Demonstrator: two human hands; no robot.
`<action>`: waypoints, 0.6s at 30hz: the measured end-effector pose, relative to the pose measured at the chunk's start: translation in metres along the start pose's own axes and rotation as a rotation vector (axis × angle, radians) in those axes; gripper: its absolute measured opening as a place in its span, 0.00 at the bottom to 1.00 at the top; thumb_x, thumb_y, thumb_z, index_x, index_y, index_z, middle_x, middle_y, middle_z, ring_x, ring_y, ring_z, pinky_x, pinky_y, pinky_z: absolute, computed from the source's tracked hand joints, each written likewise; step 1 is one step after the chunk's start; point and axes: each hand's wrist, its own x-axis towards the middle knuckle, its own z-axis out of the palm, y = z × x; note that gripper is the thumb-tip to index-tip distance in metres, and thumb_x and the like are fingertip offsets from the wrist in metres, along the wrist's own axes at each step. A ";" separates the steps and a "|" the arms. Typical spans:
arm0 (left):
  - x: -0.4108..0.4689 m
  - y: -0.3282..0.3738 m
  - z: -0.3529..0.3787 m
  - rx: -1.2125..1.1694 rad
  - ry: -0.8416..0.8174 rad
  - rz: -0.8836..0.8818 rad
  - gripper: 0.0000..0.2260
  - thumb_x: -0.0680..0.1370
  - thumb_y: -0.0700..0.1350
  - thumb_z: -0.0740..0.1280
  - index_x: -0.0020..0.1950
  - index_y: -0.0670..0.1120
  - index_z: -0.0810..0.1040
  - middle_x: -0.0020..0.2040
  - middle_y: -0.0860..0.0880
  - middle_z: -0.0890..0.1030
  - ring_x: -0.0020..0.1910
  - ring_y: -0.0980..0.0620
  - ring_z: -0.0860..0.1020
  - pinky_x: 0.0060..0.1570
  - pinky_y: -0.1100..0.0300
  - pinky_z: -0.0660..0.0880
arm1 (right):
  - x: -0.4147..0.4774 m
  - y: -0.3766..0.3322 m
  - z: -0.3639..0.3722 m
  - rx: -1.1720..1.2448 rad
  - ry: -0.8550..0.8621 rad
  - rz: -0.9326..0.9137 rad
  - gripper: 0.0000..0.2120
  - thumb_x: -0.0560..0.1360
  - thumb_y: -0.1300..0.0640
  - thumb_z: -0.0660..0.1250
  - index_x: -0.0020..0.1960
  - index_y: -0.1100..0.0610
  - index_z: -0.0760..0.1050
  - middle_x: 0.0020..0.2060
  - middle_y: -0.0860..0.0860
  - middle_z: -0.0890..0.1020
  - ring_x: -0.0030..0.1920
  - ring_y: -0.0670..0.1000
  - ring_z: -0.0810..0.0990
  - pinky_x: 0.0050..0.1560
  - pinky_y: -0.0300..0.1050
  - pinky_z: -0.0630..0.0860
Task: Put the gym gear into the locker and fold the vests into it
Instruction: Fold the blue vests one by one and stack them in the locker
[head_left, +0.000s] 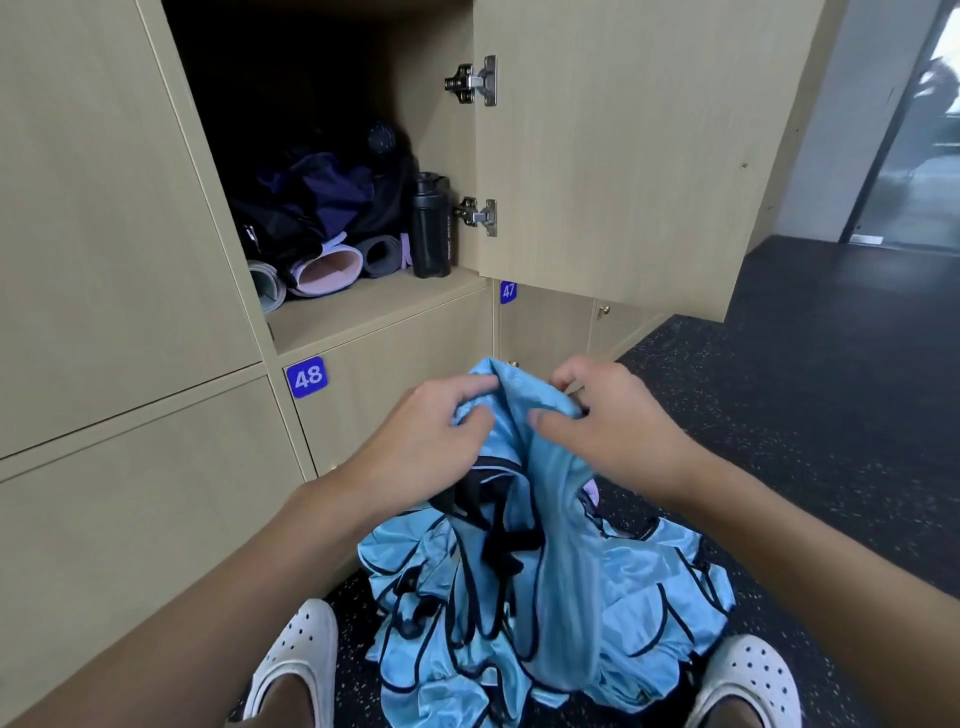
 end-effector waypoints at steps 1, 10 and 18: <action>0.000 0.002 0.000 -0.053 0.001 -0.018 0.11 0.82 0.49 0.59 0.45 0.56 0.80 0.32 0.49 0.73 0.29 0.54 0.66 0.34 0.55 0.67 | -0.001 -0.002 0.004 0.059 -0.041 0.005 0.08 0.73 0.56 0.74 0.46 0.54 0.75 0.33 0.54 0.81 0.29 0.44 0.72 0.32 0.38 0.70; 0.000 0.003 -0.012 -0.283 0.093 -0.078 0.07 0.78 0.39 0.68 0.50 0.49 0.83 0.43 0.43 0.83 0.38 0.54 0.75 0.41 0.57 0.72 | -0.009 -0.018 0.004 0.655 -0.362 0.065 0.19 0.76 0.78 0.57 0.61 0.63 0.73 0.50 0.57 0.86 0.47 0.51 0.85 0.50 0.40 0.81; -0.001 0.006 -0.032 -0.596 -0.083 -0.070 0.18 0.78 0.25 0.59 0.58 0.42 0.82 0.51 0.46 0.86 0.44 0.52 0.83 0.41 0.63 0.79 | 0.000 0.002 -0.003 0.439 -0.326 0.106 0.47 0.63 0.51 0.81 0.73 0.35 0.58 0.66 0.50 0.77 0.66 0.47 0.76 0.65 0.49 0.75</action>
